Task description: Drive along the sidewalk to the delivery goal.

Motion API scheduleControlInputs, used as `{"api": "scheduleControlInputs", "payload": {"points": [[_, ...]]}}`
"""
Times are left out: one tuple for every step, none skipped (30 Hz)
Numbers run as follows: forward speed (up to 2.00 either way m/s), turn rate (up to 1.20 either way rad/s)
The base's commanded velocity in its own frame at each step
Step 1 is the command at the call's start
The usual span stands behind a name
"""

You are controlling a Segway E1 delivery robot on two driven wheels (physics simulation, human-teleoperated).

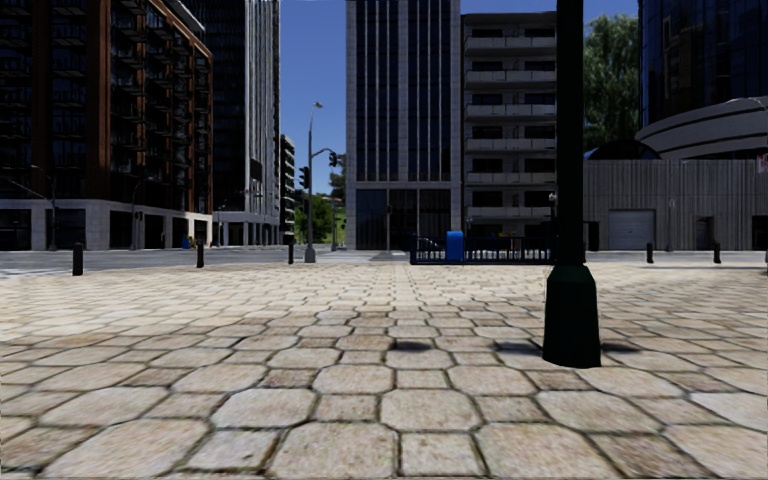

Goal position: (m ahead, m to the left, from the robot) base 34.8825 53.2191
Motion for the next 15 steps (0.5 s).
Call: {"api": "scheduleControlInputs", "payload": {"points": [[2.0,0.57],[2.0,0.57],[2.0,0.57],[2.0,0.57],[2.0,0.57],[2.0,0.57],[2.0,0.56],[2.0,0.43],[2.0,0.43],[2.0,0.0],[2.0,0.0],[2.0,0.0],[2.0,0.0],[2.0,0.0],[2.0,0.0]]}}
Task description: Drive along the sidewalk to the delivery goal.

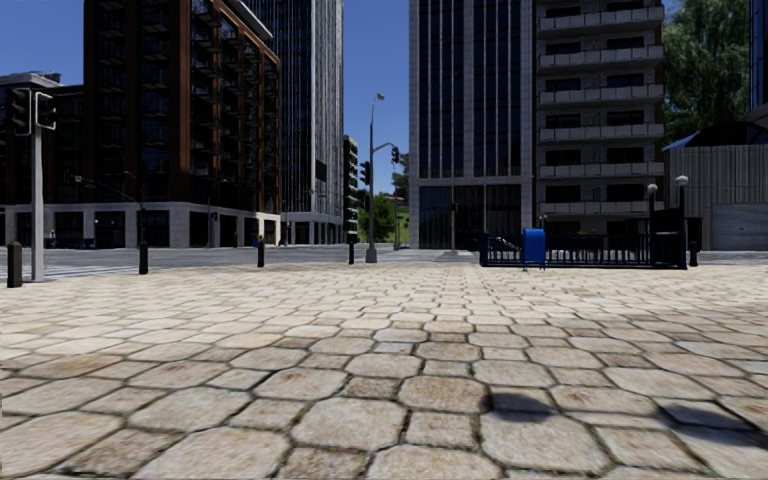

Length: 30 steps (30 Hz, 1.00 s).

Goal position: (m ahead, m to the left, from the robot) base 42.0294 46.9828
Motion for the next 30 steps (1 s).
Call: {"api": "scheduleControlInputs", "payload": {"points": [[2.0,0.0],[2.0,0.0],[2.0,0.0],[2.0,0.0],[2.0,0.0],[2.0,0.0],[2.0,0.0],[2.0,0.0],[2.0,0.0],[2.0,0.0],[2.0,0.0],[2.0,0.0],[2.0,0.0],[2.0,0.0],[2.0,0.0],[2.0,0.0],[2.0,0.0],[2.0,0.0],[2.0,0.0],[2.0,0.0],[2.0,0.0],[2.0,0.0],[2.0,0.0],[2.0,0.0],[2.0,0.0],[2.0,0.0],[2.0,0.0],[2.0,0.0],[2.0,0.0],[2.0,0.0]]}}
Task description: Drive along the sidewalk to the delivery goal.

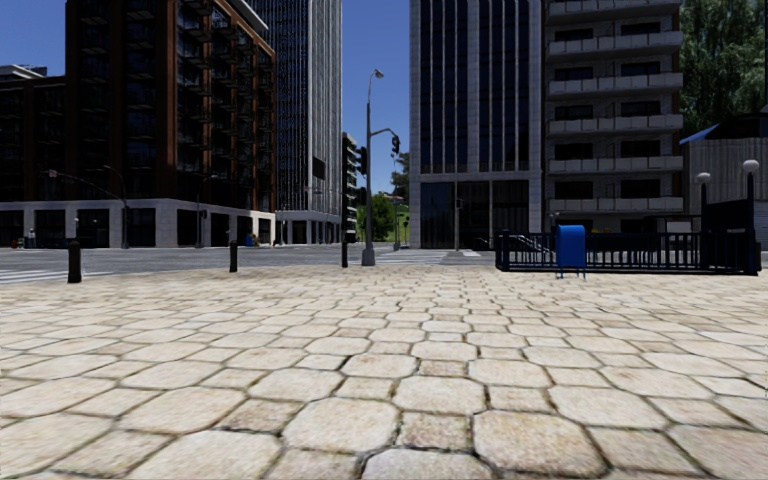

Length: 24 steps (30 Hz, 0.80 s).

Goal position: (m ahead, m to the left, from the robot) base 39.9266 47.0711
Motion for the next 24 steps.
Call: {"api": "scheduleControlInputs", "payload": {"points": [[2.0,0.0],[2.0,0.0],[2.0,0.0],[2.0,0.0],[2.0,0.0],[2.0,0.0],[2.0,0.0],[2.0,0.0],[2.0,0.0],[2.0,0.0],[2.0,0.0],[2.0,0.0],[2.0,0.0],[2.0,0.0],[2.0,0.0],[2.0,0.0],[2.0,0.0],[2.0,0.0],[2.0,0.0],[2.0,0.0],[2.0,0.0],[2.0,0.0],[2.0,0.0],[2.0,0.0]]}}
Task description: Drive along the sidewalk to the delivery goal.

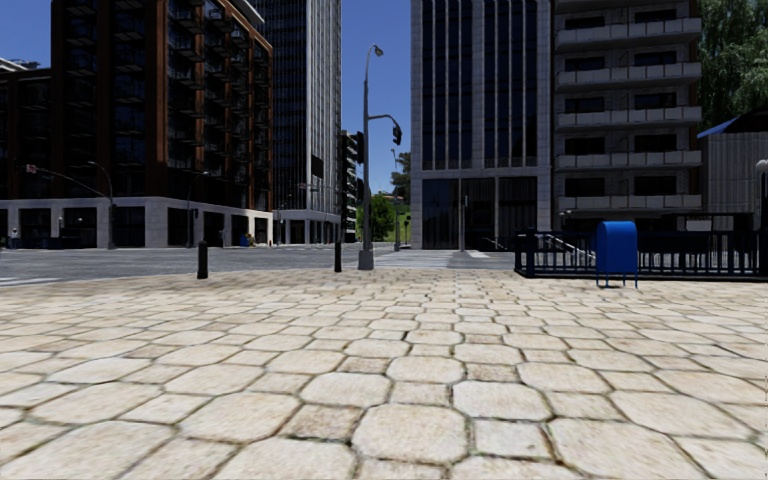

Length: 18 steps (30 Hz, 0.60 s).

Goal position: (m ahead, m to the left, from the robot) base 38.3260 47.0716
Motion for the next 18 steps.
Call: {"api": "scheduleControlInputs", "payload": {"points": [[2.0,0.0],[2.0,0.0],[2.0,0.0],[2.0,0.0],[2.0,0.0],[2.0,0.0],[2.0,0.0],[2.0,0.0],[2.0,0.0],[2.0,0.0],[2.0,0.0],[2.0,0.0],[2.0,0.0],[2.0,0.0],[2.0,0.0],[2.0,0.0],[2.0,0.0],[2.0,0.0]]}}
